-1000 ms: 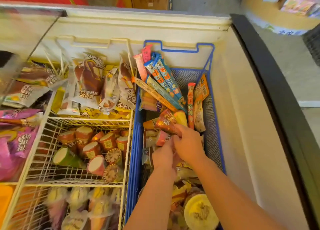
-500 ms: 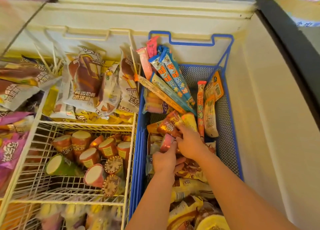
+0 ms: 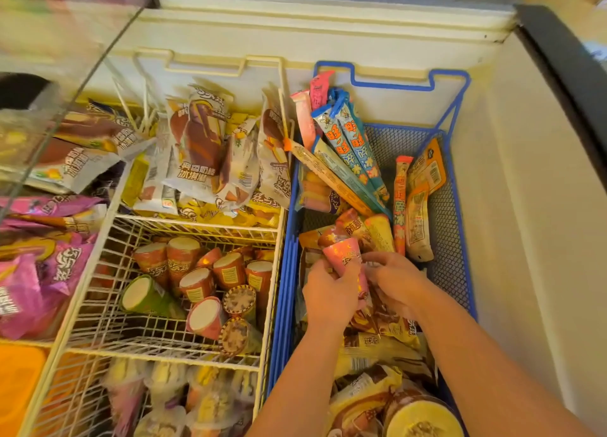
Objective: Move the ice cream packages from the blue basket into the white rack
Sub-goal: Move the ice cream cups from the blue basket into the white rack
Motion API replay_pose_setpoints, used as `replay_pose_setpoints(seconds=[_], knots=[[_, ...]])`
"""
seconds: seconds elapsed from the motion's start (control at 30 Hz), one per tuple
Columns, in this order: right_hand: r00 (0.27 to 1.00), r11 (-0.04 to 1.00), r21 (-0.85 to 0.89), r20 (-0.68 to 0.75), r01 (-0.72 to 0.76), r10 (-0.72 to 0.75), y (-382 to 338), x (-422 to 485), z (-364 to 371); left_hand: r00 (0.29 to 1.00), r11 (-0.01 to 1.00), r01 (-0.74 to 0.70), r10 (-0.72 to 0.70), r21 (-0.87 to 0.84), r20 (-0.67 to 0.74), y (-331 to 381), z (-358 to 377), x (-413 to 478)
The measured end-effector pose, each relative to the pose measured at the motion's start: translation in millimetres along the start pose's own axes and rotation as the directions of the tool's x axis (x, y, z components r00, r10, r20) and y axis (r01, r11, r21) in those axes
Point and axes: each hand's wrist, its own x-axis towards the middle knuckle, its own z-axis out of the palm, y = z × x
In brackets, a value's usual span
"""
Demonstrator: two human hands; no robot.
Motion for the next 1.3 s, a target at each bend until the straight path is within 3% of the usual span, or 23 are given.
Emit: replay_pose_setpoints(seconds=[0.07,0.2,0.33,0.43,0.53,0.63,0.77,1.0,1.3], knots=[[0.993,0.973,0.225,0.113,-0.052,0.027,-2,-13,1,1.000,1.000,-0.008,0.008,-0.015,0.019,8,-6,-4],[0.963,0.869,0.493,0.247,-0.032,-0.105,-13,-39,11,0.998,0.997,-0.060,0.060,-0.050,0.004,24,-32,-12],[0.907,0.840,0.541,0.333,0.039,-0.256,-26,-61,42,0.987,0.986,-0.159,0.159,-0.039,0.002,34,-86,-20],[0.879,0.825,0.561,0.354,0.076,-0.321,-35,-71,83,0.979,0.984,-0.180,0.180,0.005,-0.101,33,-131,-23],[0.900,0.854,0.502,0.296,0.138,-0.319,-39,-75,125,0.967,0.984,-0.171,0.176,0.041,-0.183,29,-167,-25],[0.918,0.913,0.328,0.229,0.241,-0.324,-40,-76,158,0.936,0.967,-0.194,0.233,0.167,-0.265,26,-194,-24],[0.910,0.939,0.168,0.245,0.301,-0.335,-42,-75,191,0.886,0.937,-0.223,0.310,0.269,-0.345,26,-223,-21],[0.873,0.925,0.120,0.308,0.359,-0.379,-28,-71,247,0.777,0.885,-0.149,0.380,0.440,-0.502,15,-262,-25],[0.882,0.927,0.074,0.289,0.367,-0.372,-15,-62,269,0.794,0.853,-0.113,0.386,0.510,-0.470,-11,-272,-28]])
